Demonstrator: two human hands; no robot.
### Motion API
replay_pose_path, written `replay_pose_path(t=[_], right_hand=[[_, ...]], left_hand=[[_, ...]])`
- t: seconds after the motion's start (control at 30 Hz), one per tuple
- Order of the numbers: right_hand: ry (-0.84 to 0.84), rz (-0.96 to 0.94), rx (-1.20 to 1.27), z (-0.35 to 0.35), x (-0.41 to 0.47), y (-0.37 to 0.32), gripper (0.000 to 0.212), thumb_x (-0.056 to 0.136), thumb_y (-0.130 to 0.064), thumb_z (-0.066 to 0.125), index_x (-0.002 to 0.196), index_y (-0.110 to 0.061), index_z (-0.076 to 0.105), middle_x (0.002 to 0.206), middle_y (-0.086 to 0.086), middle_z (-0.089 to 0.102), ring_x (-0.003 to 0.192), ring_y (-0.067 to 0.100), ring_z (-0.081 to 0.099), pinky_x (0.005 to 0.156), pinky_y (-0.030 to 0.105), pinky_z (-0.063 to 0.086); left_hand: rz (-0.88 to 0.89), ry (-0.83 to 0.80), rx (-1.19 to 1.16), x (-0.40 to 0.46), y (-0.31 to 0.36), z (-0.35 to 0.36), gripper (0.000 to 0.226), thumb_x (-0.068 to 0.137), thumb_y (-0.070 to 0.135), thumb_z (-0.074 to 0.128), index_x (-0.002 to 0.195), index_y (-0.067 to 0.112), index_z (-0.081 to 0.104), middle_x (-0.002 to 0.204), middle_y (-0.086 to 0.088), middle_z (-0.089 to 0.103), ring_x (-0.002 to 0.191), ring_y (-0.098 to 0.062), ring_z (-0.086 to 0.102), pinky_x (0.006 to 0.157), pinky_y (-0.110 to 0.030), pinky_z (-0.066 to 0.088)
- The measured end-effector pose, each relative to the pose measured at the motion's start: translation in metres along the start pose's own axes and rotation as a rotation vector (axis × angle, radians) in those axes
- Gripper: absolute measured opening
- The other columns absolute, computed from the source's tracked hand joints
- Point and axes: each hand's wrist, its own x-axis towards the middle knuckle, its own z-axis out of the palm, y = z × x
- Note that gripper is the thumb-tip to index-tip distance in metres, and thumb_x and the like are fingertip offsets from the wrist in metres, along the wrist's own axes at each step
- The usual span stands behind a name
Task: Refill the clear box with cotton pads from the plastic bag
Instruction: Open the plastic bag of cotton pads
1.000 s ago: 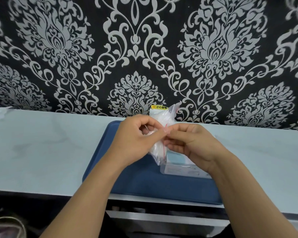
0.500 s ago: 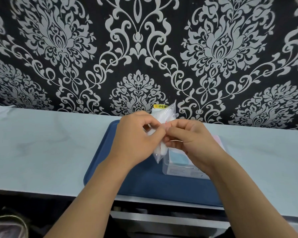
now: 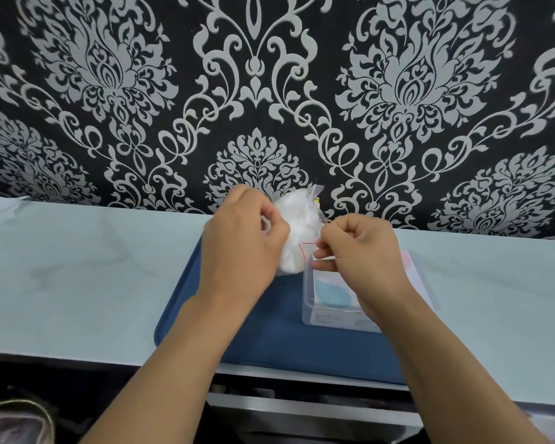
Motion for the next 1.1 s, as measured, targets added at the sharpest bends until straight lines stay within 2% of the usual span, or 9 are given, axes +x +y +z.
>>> replay_pose_path(t=[0.17,0.3,0.5,0.6,0.63,0.73,0.9,1.0,1.1], right_hand=[[0.070,-0.124,-0.269,-0.006,-0.004,-0.001,0.014,0.078,-0.008,0.061,0.067,0.002,0.060,0.060,0.012,0.066,0.062,0.028,0.069,0.057,0.045,0.061],[0.236,-0.306,-0.584,-0.009,-0.008,-0.002,0.017,0.069,-0.015,0.064,0.059,-0.003,0.056,0.053,0.009,0.059,0.057,0.027,0.057,0.053,0.036,0.050],[0.208,-0.237,-0.677,-0.023,-0.007,0.002,0.018,0.067,-0.016,0.065,0.058,-0.007,0.053,0.055,0.007,0.057,0.053,0.020,0.048,0.050,0.031,0.044],[0.049,-0.123,-0.517,-0.022,-0.010,0.003,0.010,0.074,-0.023,0.067,0.081,-0.021,0.061,0.083,-0.005,0.067,0.069,0.018,0.068,0.061,0.039,0.059],[-0.049,-0.045,-0.392,-0.019,-0.014,0.003,0.019,0.078,-0.025,0.068,0.096,-0.026,0.060,0.097,-0.007,0.067,0.075,0.020,0.072,0.064,0.040,0.062],[-0.210,0.151,-0.007,0.001,-0.021,0.004,0.034,0.090,-0.015,0.068,0.120,-0.022,0.053,0.103,0.006,0.069,0.076,0.021,0.075,0.066,0.035,0.063],[-0.204,0.263,0.193,0.042,-0.021,0.024,0.024,0.096,-0.002,0.056,0.120,-0.004,0.052,0.110,0.018,0.069,0.091,0.024,0.075,0.075,0.031,0.063],[-0.236,0.280,0.190,0.058,-0.017,0.031,0.024,0.092,0.003,0.056,0.116,0.001,0.059,0.116,0.023,0.069,0.104,0.029,0.071,0.085,0.037,0.061],[-0.315,0.303,0.101,0.054,-0.014,0.018,0.018,0.086,-0.005,0.064,0.103,0.001,0.068,0.115,0.027,0.068,0.104,0.032,0.070,0.083,0.038,0.061]], left_hand=[[0.019,0.078,0.016,0.005,-0.007,-0.011,0.013,0.082,0.010,0.065,0.071,0.015,0.059,0.081,0.005,0.058,0.060,-0.011,0.057,0.057,-0.034,0.049],[0.064,0.118,0.098,0.009,-0.012,-0.017,0.012,0.084,0.008,0.063,0.074,0.010,0.058,0.085,0.001,0.059,0.056,-0.015,0.055,0.054,-0.034,0.046],[0.202,0.016,0.064,0.013,-0.024,-0.027,0.010,0.089,0.009,0.065,0.080,0.008,0.064,0.089,0.002,0.059,0.062,-0.015,0.058,0.060,-0.039,0.054],[0.147,0.008,-0.011,0.012,-0.021,-0.027,0.009,0.089,0.009,0.064,0.080,0.010,0.064,0.088,0.004,0.061,0.065,-0.012,0.059,0.062,-0.031,0.053],[0.080,-0.003,-0.060,0.010,-0.019,-0.026,0.009,0.089,0.010,0.063,0.080,0.012,0.064,0.086,0.005,0.063,0.066,-0.011,0.061,0.062,-0.029,0.053],[-0.068,-0.074,-0.156,0.005,-0.017,-0.024,0.010,0.092,0.021,0.056,0.083,0.023,0.059,0.080,0.011,0.065,0.069,-0.010,0.064,0.063,-0.037,0.055],[-0.081,-0.085,-0.074,0.002,-0.025,-0.027,0.008,0.094,0.032,0.046,0.088,0.029,0.050,0.081,0.011,0.067,0.078,-0.015,0.067,0.069,-0.046,0.056],[-0.090,-0.164,-0.136,-0.002,-0.034,-0.026,0.005,0.093,0.031,0.052,0.093,0.026,0.051,0.088,0.010,0.066,0.087,-0.016,0.067,0.075,-0.046,0.056],[-0.105,-0.368,-0.114,-0.002,-0.049,-0.026,0.043,0.081,0.022,0.077,0.110,0.027,0.045,0.110,0.012,0.060,0.104,-0.015,0.061,0.091,-0.038,0.052]])
